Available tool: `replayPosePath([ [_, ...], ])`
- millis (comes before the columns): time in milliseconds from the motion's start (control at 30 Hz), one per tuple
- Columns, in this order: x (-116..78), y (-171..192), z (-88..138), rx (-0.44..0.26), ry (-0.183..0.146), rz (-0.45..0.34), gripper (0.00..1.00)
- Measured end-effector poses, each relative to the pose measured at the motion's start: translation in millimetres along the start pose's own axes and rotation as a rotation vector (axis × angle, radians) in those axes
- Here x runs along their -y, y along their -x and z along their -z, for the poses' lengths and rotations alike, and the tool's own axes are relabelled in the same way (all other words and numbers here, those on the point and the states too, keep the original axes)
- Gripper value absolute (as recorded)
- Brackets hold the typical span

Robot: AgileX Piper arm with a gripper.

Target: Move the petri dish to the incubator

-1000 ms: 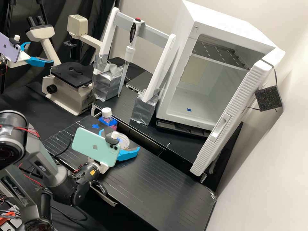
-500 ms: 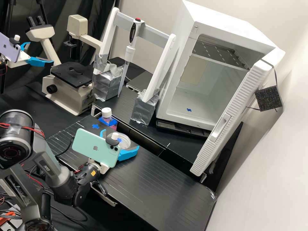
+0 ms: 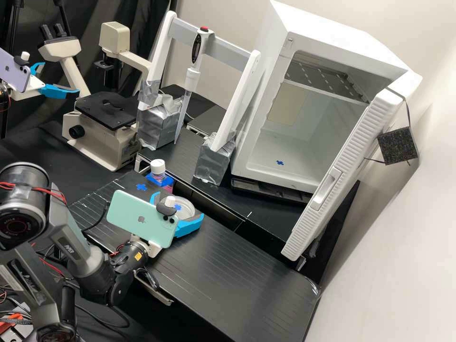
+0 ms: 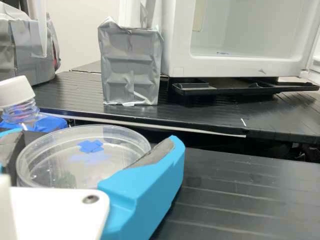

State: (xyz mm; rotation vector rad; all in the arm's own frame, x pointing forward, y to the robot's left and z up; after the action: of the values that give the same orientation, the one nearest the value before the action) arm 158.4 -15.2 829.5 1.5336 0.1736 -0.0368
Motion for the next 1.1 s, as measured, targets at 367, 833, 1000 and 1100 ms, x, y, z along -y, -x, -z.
replayPosePath([
  [367, -3.9, 3.1, 2.9, 0.007, -0.020, -0.025, 0.00],
  [833, -57.5, -23.8, -7.1, 0.015, -0.103, -0.209, 0.00],
  [1000, -80.6, -55.6, -15.6, -0.010, -0.145, -0.270, 0.00],
  [1100, -96.1, -86.2, -19.1, -0.025, -0.156, -0.303, 0.00],
])
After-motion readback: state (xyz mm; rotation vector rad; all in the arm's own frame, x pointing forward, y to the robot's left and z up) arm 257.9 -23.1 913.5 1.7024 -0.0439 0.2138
